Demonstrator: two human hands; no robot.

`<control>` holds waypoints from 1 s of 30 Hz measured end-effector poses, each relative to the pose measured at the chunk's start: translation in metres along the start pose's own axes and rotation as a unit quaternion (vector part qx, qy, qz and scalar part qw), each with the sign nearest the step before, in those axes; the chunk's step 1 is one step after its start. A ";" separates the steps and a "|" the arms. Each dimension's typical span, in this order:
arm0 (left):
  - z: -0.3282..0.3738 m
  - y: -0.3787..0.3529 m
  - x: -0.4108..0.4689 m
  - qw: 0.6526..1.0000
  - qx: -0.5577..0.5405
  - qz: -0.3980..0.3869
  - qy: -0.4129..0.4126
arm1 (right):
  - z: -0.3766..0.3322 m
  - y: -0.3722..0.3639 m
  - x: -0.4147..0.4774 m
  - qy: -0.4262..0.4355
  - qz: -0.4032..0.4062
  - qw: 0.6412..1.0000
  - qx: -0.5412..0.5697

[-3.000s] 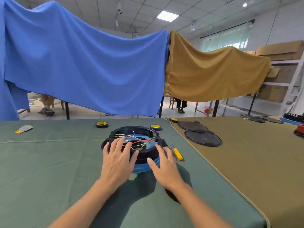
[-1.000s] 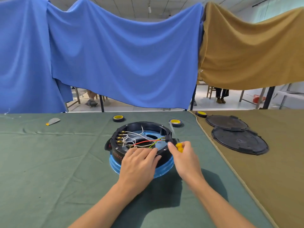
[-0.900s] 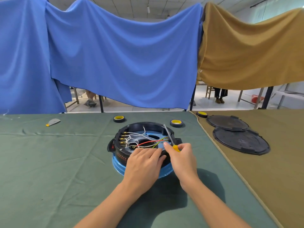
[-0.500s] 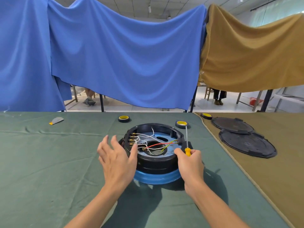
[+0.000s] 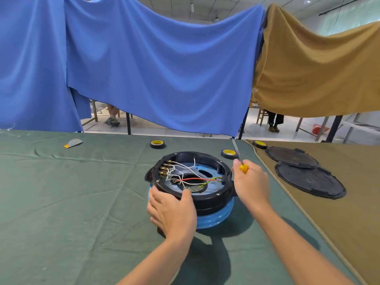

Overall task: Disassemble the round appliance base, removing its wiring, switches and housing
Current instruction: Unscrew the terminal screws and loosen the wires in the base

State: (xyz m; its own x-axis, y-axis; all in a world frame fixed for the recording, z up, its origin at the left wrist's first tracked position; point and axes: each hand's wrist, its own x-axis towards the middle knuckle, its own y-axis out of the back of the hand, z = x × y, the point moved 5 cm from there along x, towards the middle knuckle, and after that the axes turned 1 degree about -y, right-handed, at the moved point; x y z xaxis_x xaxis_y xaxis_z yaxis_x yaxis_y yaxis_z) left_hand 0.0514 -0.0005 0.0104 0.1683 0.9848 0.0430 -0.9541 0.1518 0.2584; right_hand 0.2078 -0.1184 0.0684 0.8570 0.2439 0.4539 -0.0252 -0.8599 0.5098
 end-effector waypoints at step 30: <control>0.012 -0.020 0.024 0.979 -0.051 -0.193 -0.045 | 0.019 0.015 -0.023 0.025 -0.145 0.957 -0.250</control>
State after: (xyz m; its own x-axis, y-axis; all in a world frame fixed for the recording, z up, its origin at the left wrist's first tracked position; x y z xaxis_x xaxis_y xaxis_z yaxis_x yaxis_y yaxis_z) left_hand 0.0775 0.0186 0.0176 0.5378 0.8417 0.0479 -0.8342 0.5231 0.1744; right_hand 0.1970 -0.1452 0.0517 0.8398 0.4714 0.2694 -0.0453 -0.4336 0.9000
